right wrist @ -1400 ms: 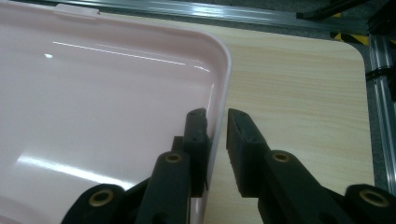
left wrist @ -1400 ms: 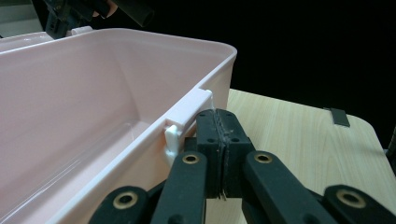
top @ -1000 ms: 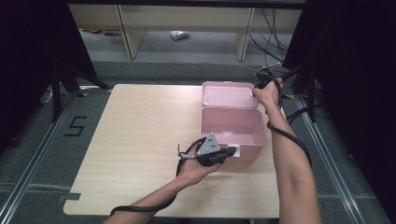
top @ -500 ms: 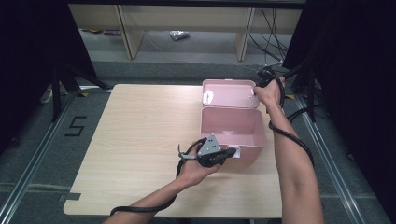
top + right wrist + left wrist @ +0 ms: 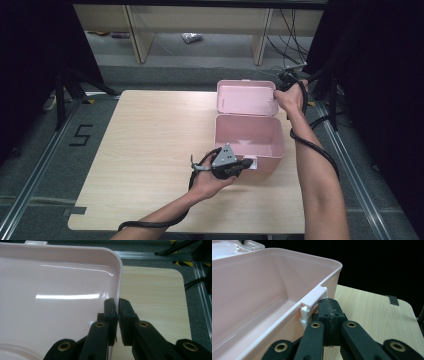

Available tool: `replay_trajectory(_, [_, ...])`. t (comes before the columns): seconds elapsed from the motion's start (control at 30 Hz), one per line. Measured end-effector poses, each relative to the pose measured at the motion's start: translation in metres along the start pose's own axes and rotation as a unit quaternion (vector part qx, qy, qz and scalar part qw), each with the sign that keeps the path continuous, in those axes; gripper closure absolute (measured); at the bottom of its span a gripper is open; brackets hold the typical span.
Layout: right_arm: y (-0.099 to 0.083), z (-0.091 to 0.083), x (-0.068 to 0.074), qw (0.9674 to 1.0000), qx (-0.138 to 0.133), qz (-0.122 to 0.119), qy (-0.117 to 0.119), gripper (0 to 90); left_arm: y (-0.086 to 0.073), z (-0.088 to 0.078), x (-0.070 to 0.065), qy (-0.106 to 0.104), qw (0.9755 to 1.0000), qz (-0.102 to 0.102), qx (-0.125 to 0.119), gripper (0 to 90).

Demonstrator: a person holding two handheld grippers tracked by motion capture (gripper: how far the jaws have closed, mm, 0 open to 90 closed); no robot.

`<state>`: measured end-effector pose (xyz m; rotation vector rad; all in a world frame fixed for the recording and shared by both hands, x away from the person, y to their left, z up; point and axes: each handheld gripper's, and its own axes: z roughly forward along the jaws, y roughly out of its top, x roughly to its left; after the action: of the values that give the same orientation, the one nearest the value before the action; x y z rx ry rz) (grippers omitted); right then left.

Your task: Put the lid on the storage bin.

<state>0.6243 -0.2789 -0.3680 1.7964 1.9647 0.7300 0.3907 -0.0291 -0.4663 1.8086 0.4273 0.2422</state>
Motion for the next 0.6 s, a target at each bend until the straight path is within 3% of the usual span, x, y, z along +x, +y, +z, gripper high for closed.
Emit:
replay_trajectory(0.03, [0.000, 0.000, 0.000, 1.0000, -0.002, -0.002, 0.002, 86.6, 0.000, 0.000, 0.000, 0.000, 1.0000, 0.000, 0.001, 89.7])
replay_trajectory(0.07, [0.000, -0.001, 0.001, 0.9999, -0.003, 0.014, 0.004, 86.6, 0.000, -0.001, 0.000, 0.002, 1.0000, 0.000, 0.005, 89.7])
replay_trajectory(0.1, [0.000, -0.002, -0.001, 1.0000, -0.005, -0.001, 0.003, 86.7, 0.000, 0.000, 0.000, -0.002, 1.0000, -0.002, -0.002, 89.7])
replay_trajectory(0.23, [0.000, -0.003, -0.002, 0.9999, -0.015, -0.004, -0.001, 86.9, 0.000, 0.000, 0.001, -0.001, 1.0000, -0.003, -0.002, 89.7])
replay_trajectory(0.27, [0.000, -0.005, 0.000, 0.9999, -0.013, 0.009, 0.004, 87.0, 0.000, 0.000, 0.001, 0.001, 1.0000, -0.003, 0.001, 89.7])
replay_trajectory(0.3, [0.000, -0.006, -0.002, 0.9999, -0.016, -0.003, 0.001, 87.0, 0.001, 0.000, 0.001, 0.001, 1.0000, -0.003, 0.002, 89.7])
replay_trajectory(0.43, [0.001, -0.010, -0.001, 0.9997, -0.023, 0.005, 0.003, 87.4, 0.001, 0.000, 0.001, 0.002, 1.0000, -0.002, 0.002, 89.7])
replay_trajectory(0.57, [0.001, -0.014, -0.001, 0.9995, -0.029, -0.008, 0.003, 87.7, 0.001, 0.000, 0.002, 0.003, 1.0000, 0.000, 0.004, 89.7])
replay_trajectory(0.6, [0.001, -0.017, 0.001, 0.9996, -0.027, 0.010, 0.007, 87.9, 0.001, 0.000, 0.002, 0.003, 1.0000, -0.001, 0.004, 89.7])
